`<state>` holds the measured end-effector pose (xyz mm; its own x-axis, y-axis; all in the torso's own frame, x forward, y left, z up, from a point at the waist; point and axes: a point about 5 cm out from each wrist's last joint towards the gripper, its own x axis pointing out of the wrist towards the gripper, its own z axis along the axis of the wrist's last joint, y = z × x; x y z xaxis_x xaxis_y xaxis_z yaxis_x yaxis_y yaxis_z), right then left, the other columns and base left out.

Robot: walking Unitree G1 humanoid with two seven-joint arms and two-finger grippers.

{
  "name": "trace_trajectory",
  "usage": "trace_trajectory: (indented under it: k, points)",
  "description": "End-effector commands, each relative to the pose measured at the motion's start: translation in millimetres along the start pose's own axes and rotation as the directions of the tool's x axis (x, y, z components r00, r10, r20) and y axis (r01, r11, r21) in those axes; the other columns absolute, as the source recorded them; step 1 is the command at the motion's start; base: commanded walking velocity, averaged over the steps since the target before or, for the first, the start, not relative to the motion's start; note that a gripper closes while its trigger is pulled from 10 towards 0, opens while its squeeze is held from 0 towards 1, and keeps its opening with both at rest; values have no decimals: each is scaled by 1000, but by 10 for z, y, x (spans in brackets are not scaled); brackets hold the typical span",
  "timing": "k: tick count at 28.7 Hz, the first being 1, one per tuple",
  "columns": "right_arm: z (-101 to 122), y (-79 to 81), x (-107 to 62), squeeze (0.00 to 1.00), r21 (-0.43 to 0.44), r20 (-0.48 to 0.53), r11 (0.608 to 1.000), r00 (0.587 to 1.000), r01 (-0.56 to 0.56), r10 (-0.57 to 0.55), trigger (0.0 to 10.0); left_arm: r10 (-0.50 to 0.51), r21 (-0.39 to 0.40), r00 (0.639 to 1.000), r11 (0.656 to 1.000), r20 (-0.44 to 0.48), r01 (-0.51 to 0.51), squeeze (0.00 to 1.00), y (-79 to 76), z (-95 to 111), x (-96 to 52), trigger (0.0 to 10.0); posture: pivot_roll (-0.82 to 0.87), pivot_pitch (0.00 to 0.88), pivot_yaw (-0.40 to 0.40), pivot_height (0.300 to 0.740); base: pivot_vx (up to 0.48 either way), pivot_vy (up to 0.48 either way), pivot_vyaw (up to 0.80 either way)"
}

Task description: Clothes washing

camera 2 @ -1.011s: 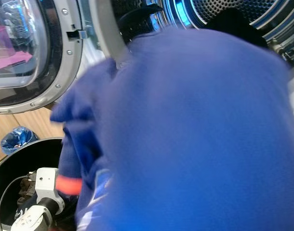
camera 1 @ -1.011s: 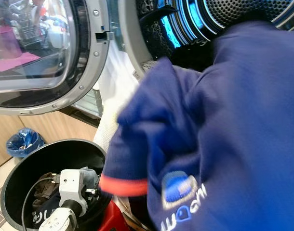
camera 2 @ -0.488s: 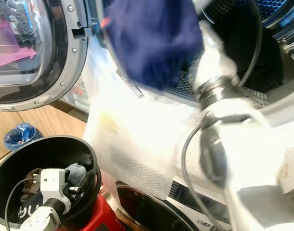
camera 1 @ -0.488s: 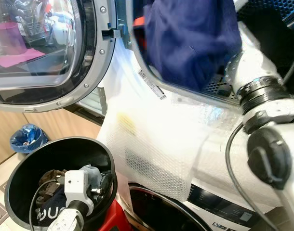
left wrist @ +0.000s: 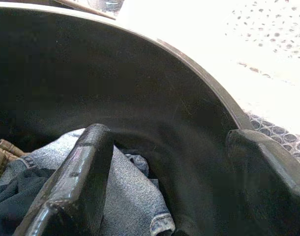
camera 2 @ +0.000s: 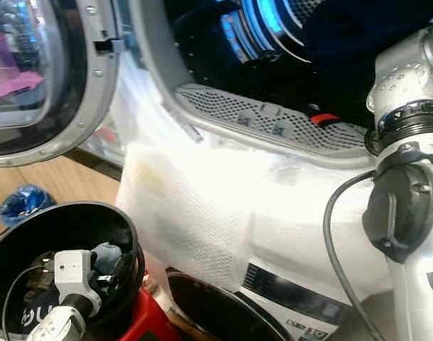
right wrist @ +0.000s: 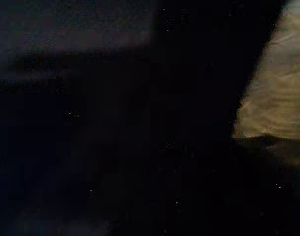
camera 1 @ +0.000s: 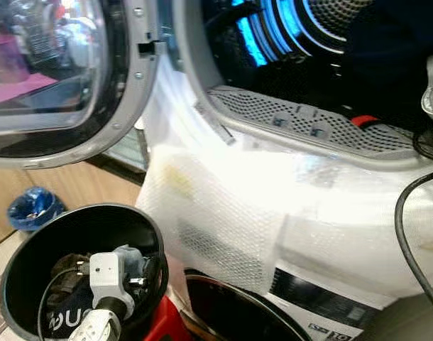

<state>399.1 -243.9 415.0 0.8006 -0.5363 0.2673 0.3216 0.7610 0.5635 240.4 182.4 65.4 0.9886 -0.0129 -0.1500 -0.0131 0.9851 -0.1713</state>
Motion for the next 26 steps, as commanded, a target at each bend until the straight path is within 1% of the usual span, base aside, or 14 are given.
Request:
trace_trajectory:
  k: [1,2,3,9,12,13,16,19,20,22,23,24,25,26]
  points:
    - [-202,97,-60,0,-71,-53,995,996,-75,71,941,-22,12,999,1000,-38,23,0,-59,-84,-11,10000,34,27,-26,740,0,0,0]
    - [-298,157,-95,0,-104,-84,985,988,-134,126,8078,-29,19,999,999,-39,30,0,-67,-83,-8,10000,33,27,-23,740,0,0,0]
    - [-367,198,-122,0,-139,-105,975,982,-173,159,9961,-35,24,999,999,-41,36,0,-72,-82,-6,10000,33,28,-21,740,0,0,0]
    - [-726,571,-377,0,-215,-213,873,894,-437,395,10000,-43,30,998,999,-46,44,0,-83,-84,-3,10000,28,29,-16,740,0,0,0]
    - [-839,813,-550,0,-225,-244,771,801,-596,547,10000,-47,32,998,998,-47,49,0,-93,-82,1,10000,28,29,-17,740,0,0,0]
    - [-886,949,-656,0,-220,-269,697,729,-683,629,10000,-50,34,998,998,-46,52,0,-105,-81,1,10000,30,29,-18,740,0,0,0]
    - [-922,1022,-722,0,-215,-294,642,675,-736,677,10000,-51,35,998,998,-46,52,0,-110,-82,-3,10000,42,28,-26,740,0,0,0]
    - [-1022,1169,-899,0,-193,-365,469,506,-862,781,10000,-49,36,998,998,-44,51,0,-109,-82,-9,10000,47,27,-28,740,0,0,0]
    - [-1060,1272,-1036,0,-143,-405,317,348,-938,846,10000,-48,37,998,998,-43,50,0,-114,-85,-17,10000,61,26,-37,740,0,0,0]
    - [-1064,1317,-1100,0,-105,-416,240,262,-965,871,10000,-49,37,998,998,-42,50,0,-121,-88,-24,10000,64,26,-40,740,0,0,0]
    - [-1050,1346,-1158,0,-66,-424,138,153,-988,893,10000,-49,36,998,998,-42,51,0,-127,-91,-27,10000,71,24,-42,740,0,0,0]
    - [-977,1371,-1143,0,-86,-394,124,148,-988,907,10000,-50,35,998,998,-41,51,0,-130,-90,-28,10000,74,23,-46,740,0,0,0]
    - [-758,1350,-911,0,-198,-313,404,448,-893,837,10000,-48,33,998,998,-39,50,0,-128,-88,-30,10000,73,23,-47,740,0,0,0]
    - [-661,1307,-801,0,-255,-267,540,595,-802,758,10000,-48,33,998,998,-38,49,0,-125,-86,-29,10000,70,24,-45,740,0,0,0]
